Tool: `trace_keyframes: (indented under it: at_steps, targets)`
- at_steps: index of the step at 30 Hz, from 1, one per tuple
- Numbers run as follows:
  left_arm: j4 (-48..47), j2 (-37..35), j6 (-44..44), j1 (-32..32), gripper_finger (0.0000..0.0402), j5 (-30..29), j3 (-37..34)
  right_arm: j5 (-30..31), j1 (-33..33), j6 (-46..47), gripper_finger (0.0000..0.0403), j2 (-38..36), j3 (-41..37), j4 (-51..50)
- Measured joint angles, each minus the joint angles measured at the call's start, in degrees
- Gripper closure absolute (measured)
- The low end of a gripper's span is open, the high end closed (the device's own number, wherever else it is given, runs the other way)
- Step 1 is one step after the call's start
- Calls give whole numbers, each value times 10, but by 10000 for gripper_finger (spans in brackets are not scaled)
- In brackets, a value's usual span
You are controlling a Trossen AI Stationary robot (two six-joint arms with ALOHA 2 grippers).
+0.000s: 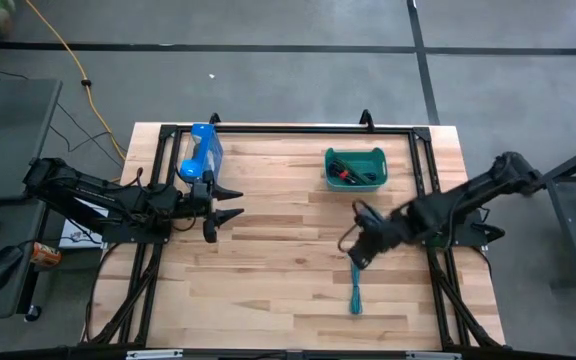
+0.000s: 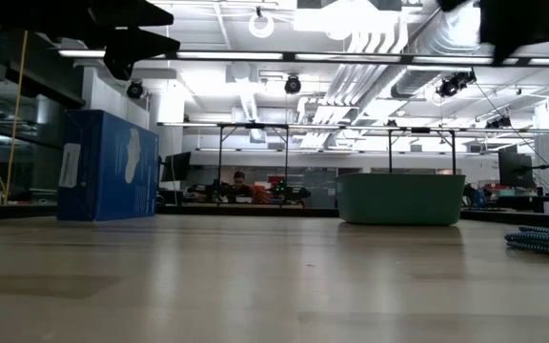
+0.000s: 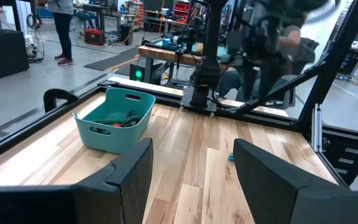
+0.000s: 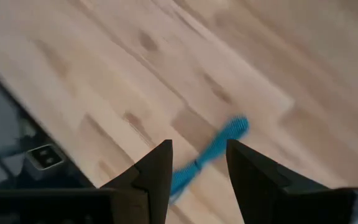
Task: Pick and place USB-C Cables
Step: Put the blue charger cable into the green bin
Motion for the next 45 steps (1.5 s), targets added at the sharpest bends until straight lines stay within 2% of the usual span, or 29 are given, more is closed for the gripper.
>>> trace_keyframes:
  at_steps: [5, 9, 13, 20, 30, 36, 45]
  targets:
    - [2, 0, -5, 0, 199, 0, 0, 6, 69, 163, 260, 60, 0, -12]
    - [3, 0, -7, -1, 199, 0, 0, -40, 89, 232, 260, 126, 0, 9]
    - [2, 0, -26, -2, 199, 4, 0, -84, 87, 236, 260, 194, 0, 25]
    - [-10, 0, -35, -2, 199, 19, 0, -73, 86, 214, 260, 270, 0, 43]
    - [-12, 0, -50, -2, 199, 19, 0, -27, 87, 219, 260, 306, 1, 69]
    - [-15, 0, -50, -2, 199, 19, 0, -52, 87, 219, 260, 326, 2, 74]
    - [-15, 0, -51, -2, 199, 17, 0, -53, 87, 219, 260, 332, 3, 73]
